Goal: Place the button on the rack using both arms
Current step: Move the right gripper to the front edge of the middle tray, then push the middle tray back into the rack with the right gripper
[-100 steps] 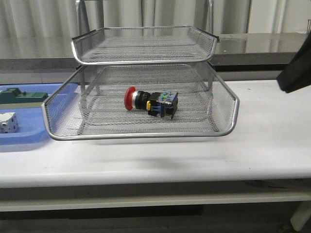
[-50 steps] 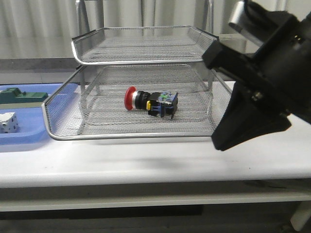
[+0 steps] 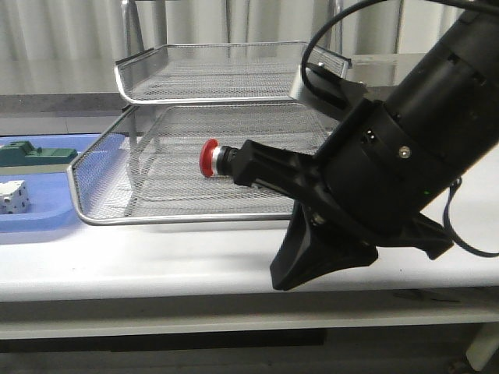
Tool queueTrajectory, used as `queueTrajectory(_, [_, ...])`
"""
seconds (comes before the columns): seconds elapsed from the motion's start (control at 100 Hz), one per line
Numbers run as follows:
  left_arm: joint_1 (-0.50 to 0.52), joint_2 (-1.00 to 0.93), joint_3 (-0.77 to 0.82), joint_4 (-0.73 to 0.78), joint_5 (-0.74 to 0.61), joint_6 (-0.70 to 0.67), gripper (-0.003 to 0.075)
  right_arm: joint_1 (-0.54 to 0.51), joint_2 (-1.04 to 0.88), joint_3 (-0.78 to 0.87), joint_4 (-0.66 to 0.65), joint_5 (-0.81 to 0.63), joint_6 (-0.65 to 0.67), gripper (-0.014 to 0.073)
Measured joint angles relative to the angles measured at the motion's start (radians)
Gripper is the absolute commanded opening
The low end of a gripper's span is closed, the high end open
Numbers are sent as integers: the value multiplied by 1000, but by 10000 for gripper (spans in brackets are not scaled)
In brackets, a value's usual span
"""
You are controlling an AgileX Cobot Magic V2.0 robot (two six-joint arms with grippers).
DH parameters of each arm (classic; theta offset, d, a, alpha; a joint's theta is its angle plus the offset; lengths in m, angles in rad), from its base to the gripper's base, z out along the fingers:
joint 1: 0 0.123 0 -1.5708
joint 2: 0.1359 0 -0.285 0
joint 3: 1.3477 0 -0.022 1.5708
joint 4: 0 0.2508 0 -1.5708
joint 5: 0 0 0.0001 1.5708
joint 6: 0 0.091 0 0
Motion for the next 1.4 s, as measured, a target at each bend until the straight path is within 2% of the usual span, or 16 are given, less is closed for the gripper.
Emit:
queueTrajectory(0.35, [0, 0, 0, 0, 0, 0, -21, 10, 16, -14, 16, -112, 2, -60])
queueTrajectory(0.73, [0, 0, 0, 0, 0, 0, -21, 10, 116, -152, 18, -134, -12, -60])
queueTrajectory(1.18, [0, 0, 0, 0, 0, -2, -21, 10, 251, -341, -76, -194, -14, -60])
queueTrajectory(1.4, [0, 0, 0, 0, 0, -2, -21, -23, 297, -395, -102, -213, -16, -60])
